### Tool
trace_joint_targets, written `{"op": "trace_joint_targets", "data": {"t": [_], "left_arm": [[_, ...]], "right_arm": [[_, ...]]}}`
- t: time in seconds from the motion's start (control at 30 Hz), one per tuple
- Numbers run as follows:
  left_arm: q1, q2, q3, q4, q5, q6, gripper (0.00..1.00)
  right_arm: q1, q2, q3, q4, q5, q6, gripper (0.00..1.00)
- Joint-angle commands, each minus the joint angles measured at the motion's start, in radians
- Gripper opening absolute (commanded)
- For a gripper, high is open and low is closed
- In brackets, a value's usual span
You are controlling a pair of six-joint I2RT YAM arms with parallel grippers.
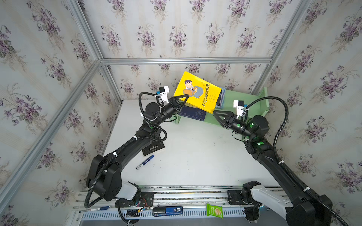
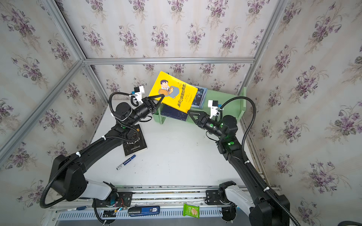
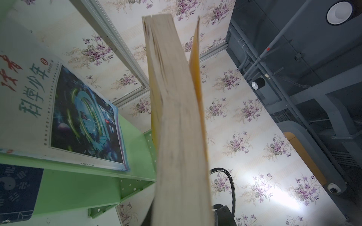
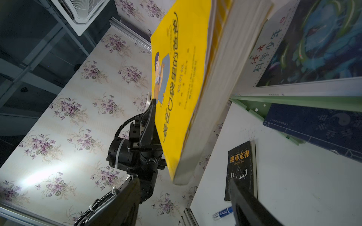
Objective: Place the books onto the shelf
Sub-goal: 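Lower the yellow book onto the shelf top with both grippers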
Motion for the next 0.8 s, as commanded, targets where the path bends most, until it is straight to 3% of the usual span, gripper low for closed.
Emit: {"op": "trace_joint_targets", "data": {"t": [0.0,0.13,0.33,0.63,0.77], "left_arm": [[-0.011,0.014,0.02,0.145,-0.023,-0.041,0.14],[-0.027,0.018,0.012,0.149,-0.04,-0.04,0.14],[-0.038,0.015,-0.005,0.153,-0.059,-0.035,0.14],[-0.049,0.01,0.004,0.129,-0.054,0.007,0.16],[-0.049,0.008,0.011,0.108,-0.048,0.028,0.22]], "right_arm": [[0.011,0.024,0.019,0.029,0.022,-0.013,0.74],[0.02,0.05,0.042,0.063,0.045,-0.015,0.73],[0.029,0.071,0.075,0.101,0.093,-0.019,0.64],[0.034,0.137,0.136,0.13,0.077,0.005,0.36],[0.034,0.133,0.163,0.088,0.072,-0.026,0.23]]}}
